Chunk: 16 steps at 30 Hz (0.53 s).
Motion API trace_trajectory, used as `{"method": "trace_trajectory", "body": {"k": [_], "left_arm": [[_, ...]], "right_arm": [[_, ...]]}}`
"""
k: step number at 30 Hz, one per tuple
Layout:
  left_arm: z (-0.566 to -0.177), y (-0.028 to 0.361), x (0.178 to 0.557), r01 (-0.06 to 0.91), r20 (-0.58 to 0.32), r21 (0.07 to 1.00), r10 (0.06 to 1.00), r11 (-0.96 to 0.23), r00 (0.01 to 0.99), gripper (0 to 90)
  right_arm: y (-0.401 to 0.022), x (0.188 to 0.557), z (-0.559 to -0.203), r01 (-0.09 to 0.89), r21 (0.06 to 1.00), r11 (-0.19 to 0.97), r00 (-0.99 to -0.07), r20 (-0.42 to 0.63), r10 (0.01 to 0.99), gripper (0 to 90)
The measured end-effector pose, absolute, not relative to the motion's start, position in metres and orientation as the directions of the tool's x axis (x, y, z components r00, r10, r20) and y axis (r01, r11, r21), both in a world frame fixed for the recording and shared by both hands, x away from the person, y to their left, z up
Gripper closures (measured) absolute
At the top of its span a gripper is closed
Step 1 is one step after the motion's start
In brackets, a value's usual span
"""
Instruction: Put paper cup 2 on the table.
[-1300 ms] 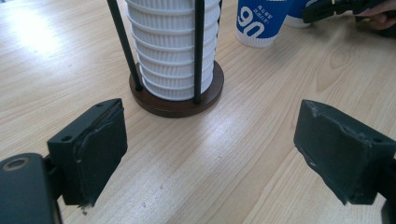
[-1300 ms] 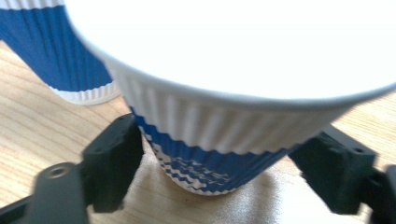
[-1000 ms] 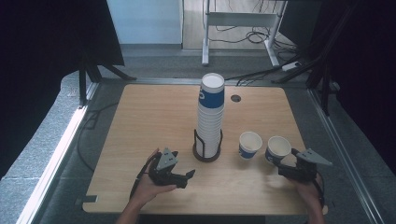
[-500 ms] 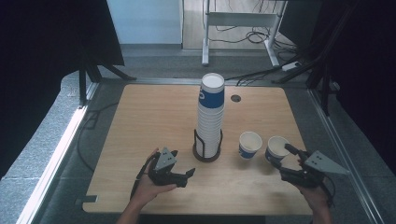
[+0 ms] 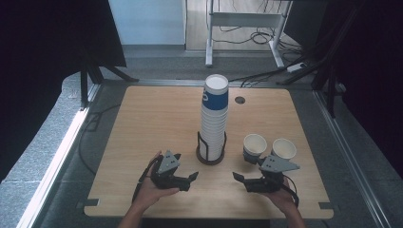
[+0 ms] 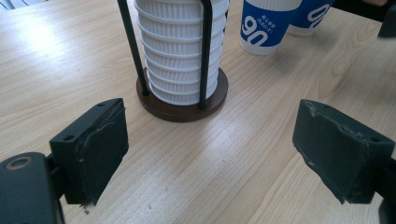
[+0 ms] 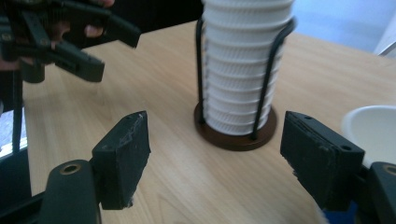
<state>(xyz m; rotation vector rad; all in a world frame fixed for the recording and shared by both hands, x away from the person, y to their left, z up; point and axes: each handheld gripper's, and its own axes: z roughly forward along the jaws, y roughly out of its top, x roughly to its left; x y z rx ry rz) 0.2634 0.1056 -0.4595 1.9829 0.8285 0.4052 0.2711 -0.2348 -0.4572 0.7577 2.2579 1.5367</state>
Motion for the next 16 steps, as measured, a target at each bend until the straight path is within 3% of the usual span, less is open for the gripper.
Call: {"method": "trace_trajectory", "body": {"k": [12,16], "left_arm": [[-0.462,0.103,0.264,0.395,-0.042,0.845,0.691,-0.360,0.722,10.7],[-0.465,0.104,0.266,0.405,-0.039,0.837,0.698,-0.368,0.715,10.6]], "right_arm": [[-0.230,0.271,-0.460,0.257,0.927,0.272,-0.819,0.060,0.571,24.8],[-0.218,0.275,-0.470,0.294,0.904,0.310,-0.825,0.076,0.560,20.6]]}}
